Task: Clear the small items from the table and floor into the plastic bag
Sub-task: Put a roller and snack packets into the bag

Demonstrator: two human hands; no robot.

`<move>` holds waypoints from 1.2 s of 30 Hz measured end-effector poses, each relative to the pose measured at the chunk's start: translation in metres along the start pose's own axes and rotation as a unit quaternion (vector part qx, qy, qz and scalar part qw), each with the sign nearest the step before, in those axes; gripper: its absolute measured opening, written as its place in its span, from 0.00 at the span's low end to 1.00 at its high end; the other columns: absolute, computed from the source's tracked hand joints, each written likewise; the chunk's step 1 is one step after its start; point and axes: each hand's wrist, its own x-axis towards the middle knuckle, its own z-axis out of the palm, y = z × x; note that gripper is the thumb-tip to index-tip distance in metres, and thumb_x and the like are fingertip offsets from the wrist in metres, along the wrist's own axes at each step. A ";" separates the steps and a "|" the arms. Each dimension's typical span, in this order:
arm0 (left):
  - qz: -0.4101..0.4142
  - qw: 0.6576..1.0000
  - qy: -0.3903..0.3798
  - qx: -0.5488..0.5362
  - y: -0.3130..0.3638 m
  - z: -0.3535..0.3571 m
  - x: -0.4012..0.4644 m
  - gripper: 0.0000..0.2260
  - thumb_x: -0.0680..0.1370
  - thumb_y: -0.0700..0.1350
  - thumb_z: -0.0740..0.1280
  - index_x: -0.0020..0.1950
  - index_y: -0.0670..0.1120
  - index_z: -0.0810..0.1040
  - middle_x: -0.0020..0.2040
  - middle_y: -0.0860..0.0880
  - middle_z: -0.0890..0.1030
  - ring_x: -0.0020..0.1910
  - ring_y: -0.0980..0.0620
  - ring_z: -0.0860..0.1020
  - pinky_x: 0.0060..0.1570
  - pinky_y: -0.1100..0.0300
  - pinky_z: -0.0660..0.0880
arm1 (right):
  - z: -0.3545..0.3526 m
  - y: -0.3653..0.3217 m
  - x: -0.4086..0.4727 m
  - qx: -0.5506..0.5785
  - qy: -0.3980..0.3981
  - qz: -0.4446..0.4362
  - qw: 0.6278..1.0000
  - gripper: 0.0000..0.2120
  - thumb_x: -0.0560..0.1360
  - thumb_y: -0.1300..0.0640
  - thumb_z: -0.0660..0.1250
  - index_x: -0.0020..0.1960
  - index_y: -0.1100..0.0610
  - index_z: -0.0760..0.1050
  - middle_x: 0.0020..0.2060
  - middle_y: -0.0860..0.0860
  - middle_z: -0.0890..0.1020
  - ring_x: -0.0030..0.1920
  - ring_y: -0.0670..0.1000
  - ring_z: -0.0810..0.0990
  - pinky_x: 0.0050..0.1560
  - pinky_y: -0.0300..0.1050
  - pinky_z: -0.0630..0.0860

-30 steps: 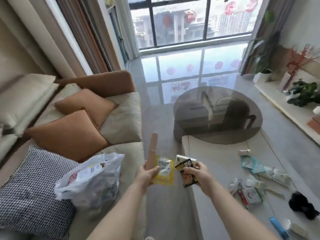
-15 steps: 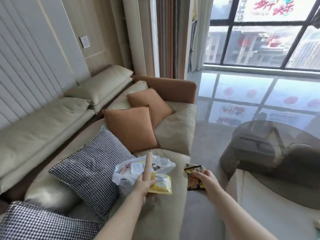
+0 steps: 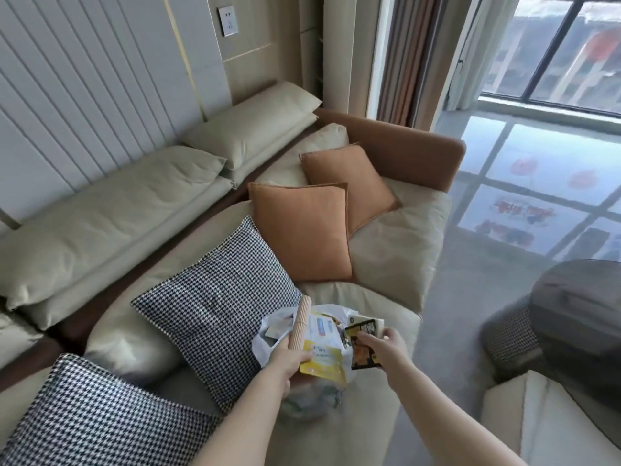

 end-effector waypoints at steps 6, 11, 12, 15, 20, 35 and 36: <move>-0.055 0.997 0.027 -0.036 0.017 0.013 0.051 0.25 0.74 0.29 0.67 0.67 0.46 0.70 0.48 0.44 0.81 0.42 0.45 0.81 0.35 0.55 0.80 | 0.034 -0.014 0.061 -0.090 0.012 0.013 0.996 0.13 0.70 0.57 0.72 0.42 0.57 0.67 0.41 0.56 0.79 0.41 0.54 0.79 0.42 0.48 0.75; -0.098 0.994 0.024 -0.047 0.018 0.023 0.083 0.23 0.73 0.28 0.68 0.63 0.47 0.71 0.45 0.47 0.81 0.41 0.50 0.79 0.32 0.62 0.77 | 0.054 -0.019 0.099 -0.197 -0.017 0.014 0.980 0.16 0.69 0.56 0.72 0.48 0.58 0.66 0.39 0.52 0.77 0.43 0.54 0.77 0.41 0.48 0.73; -0.111 0.992 0.025 -0.051 0.015 0.023 0.084 0.21 0.73 0.28 0.67 0.60 0.47 0.73 0.43 0.47 0.81 0.40 0.50 0.79 0.32 0.61 0.77 | 0.058 -0.016 0.104 -0.213 -0.032 0.018 0.976 0.16 0.69 0.56 0.72 0.48 0.58 0.66 0.39 0.51 0.76 0.43 0.53 0.77 0.42 0.48 0.74; -0.154 0.985 0.045 -0.061 0.004 0.016 0.084 0.15 0.74 0.29 0.67 0.51 0.48 0.75 0.38 0.49 0.82 0.37 0.50 0.79 0.34 0.60 0.79 | 0.067 -0.007 0.110 -0.247 -0.070 0.023 0.966 0.16 0.70 0.56 0.71 0.51 0.58 0.66 0.38 0.50 0.75 0.41 0.50 0.75 0.36 0.44 0.70; -0.199 0.976 0.048 -0.068 -0.005 0.000 0.081 0.16 0.75 0.28 0.64 0.56 0.46 0.75 0.41 0.44 0.82 0.34 0.49 0.81 0.29 0.58 0.79 | 0.082 0.004 0.112 -0.285 -0.102 0.047 0.952 0.15 0.71 0.56 0.70 0.51 0.59 0.67 0.37 0.49 0.73 0.43 0.52 0.75 0.43 0.45 0.73; -0.122 0.961 0.101 0.227 -0.008 -0.006 0.150 0.19 0.79 0.38 0.61 0.69 0.46 0.69 0.48 0.50 0.75 0.44 0.52 0.75 0.46 0.56 0.73 | 0.100 0.013 0.154 -0.331 -0.172 0.029 0.928 0.19 0.76 0.59 0.60 0.66 0.52 0.63 0.47 0.50 0.79 0.47 0.52 0.78 0.45 0.47 0.78; -0.120 0.956 0.104 0.246 -0.009 -0.006 0.153 0.19 0.78 0.38 0.61 0.69 0.47 0.70 0.51 0.49 0.76 0.46 0.50 0.76 0.45 0.55 0.74 | 0.100 0.013 0.155 -0.338 -0.177 0.018 0.924 0.20 0.76 0.58 0.61 0.67 0.53 0.63 0.49 0.50 0.79 0.49 0.51 0.78 0.46 0.45 0.77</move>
